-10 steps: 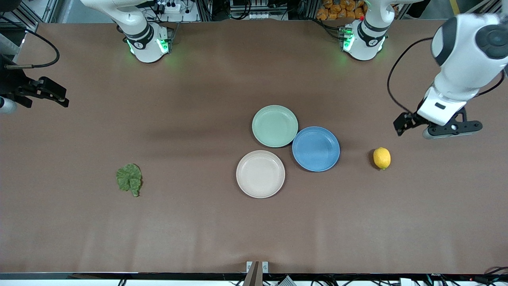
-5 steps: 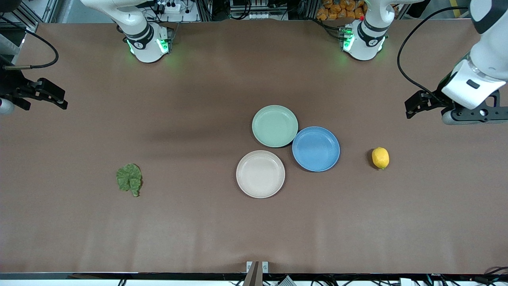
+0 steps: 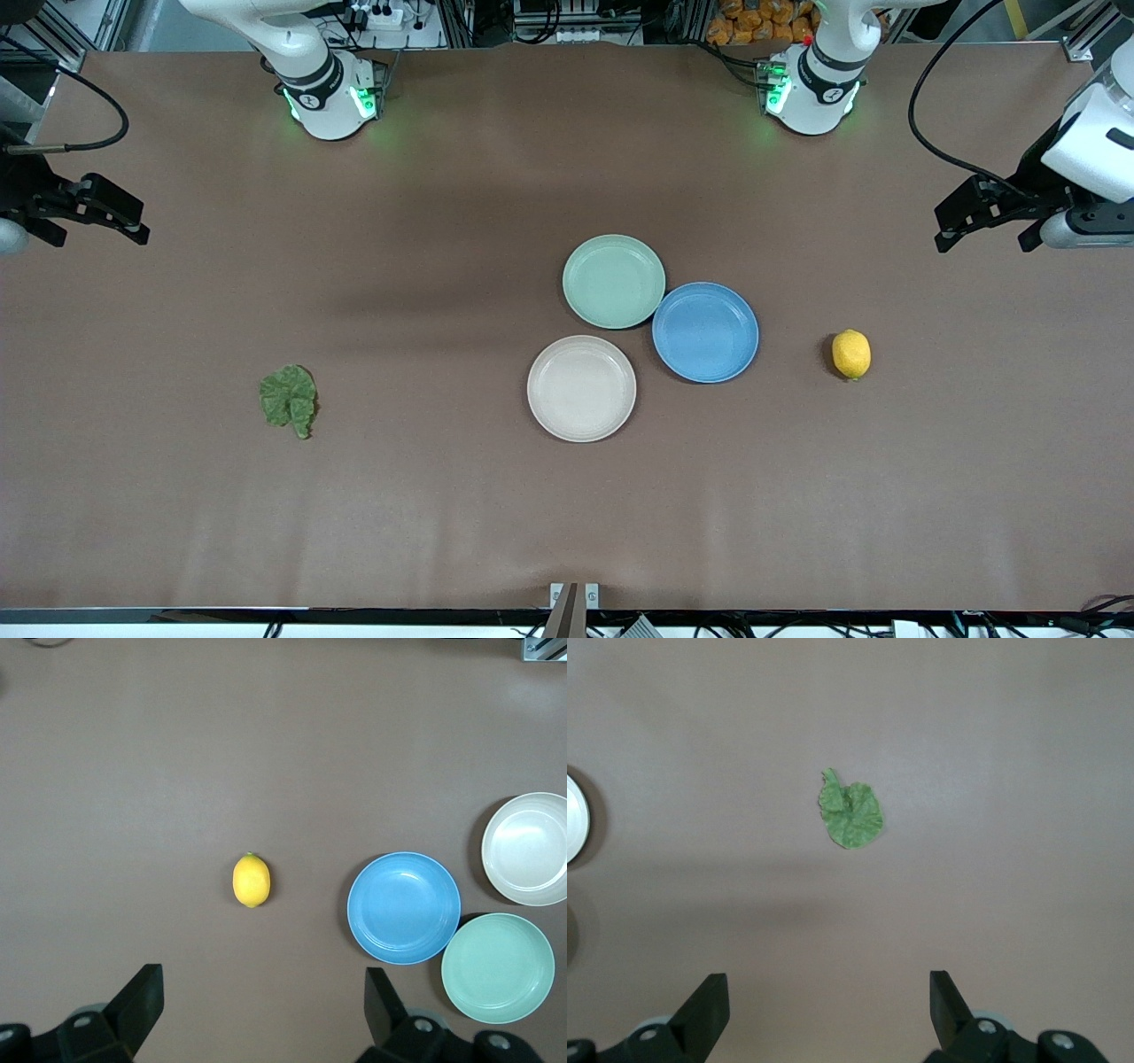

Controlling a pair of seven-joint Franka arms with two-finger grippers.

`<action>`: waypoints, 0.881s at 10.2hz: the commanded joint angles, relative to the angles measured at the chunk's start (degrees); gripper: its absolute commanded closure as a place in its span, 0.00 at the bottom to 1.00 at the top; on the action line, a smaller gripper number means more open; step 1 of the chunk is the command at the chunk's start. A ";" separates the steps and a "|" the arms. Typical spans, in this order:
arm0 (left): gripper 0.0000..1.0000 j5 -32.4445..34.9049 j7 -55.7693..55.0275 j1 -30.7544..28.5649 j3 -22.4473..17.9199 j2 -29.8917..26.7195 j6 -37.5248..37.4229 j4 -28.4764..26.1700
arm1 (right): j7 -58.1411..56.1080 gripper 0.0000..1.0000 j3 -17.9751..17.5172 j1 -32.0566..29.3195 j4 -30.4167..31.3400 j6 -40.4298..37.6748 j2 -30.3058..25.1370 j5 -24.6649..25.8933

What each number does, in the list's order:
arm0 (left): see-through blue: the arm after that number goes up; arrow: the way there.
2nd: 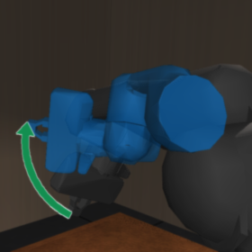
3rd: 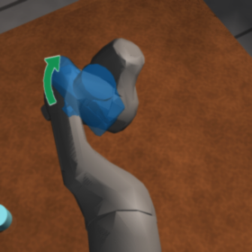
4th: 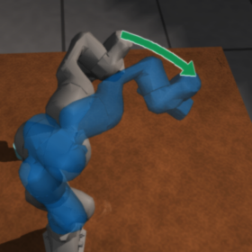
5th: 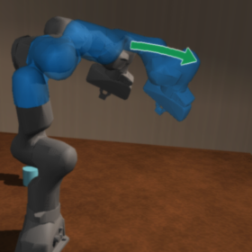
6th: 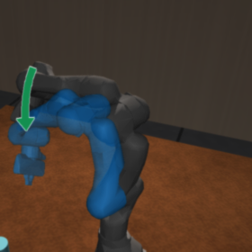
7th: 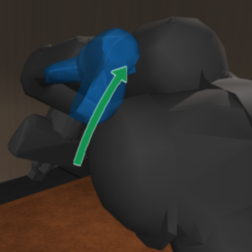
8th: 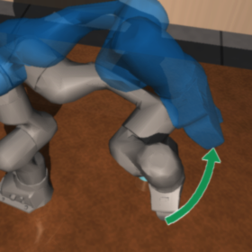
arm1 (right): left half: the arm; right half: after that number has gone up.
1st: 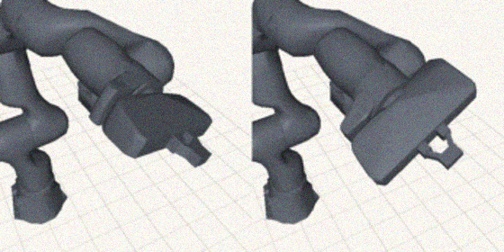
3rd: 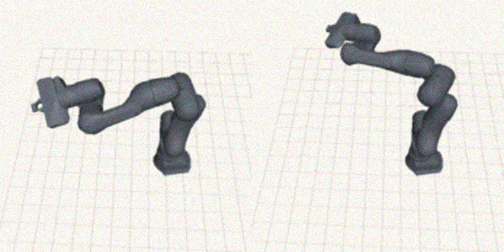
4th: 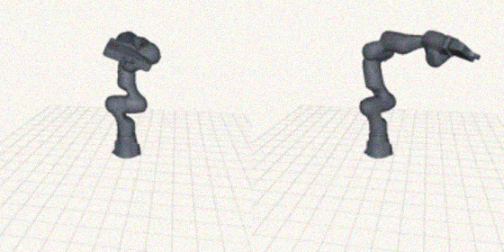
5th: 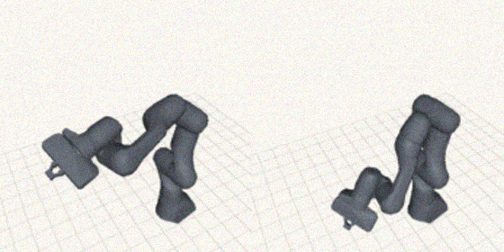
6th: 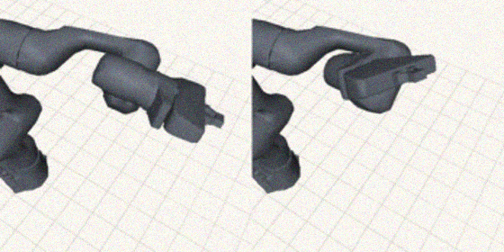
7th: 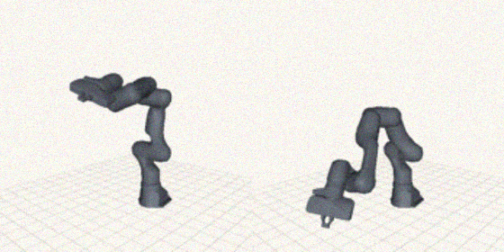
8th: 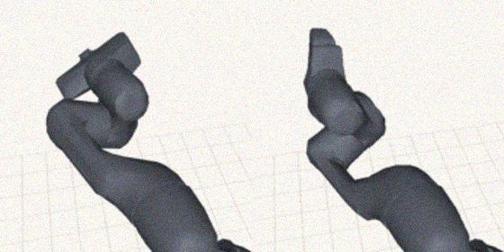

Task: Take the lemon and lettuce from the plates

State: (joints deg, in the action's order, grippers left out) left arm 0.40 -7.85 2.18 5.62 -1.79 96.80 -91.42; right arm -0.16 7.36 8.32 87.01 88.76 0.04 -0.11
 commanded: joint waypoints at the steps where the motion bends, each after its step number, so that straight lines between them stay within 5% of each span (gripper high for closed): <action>1: 0.00 -1.46 1.79 -0.51 0.18 -0.58 -0.82 0.37 | -0.28 0.00 0.11 -0.06 1.50 0.80 -2.58 -2.70; 9: 0.00 -1.37 4.42 -0.51 0.54 -0.84 -7.76 0.72 | 0.07 0.00 0.03 -0.06 1.41 0.98 -3.20 -2.09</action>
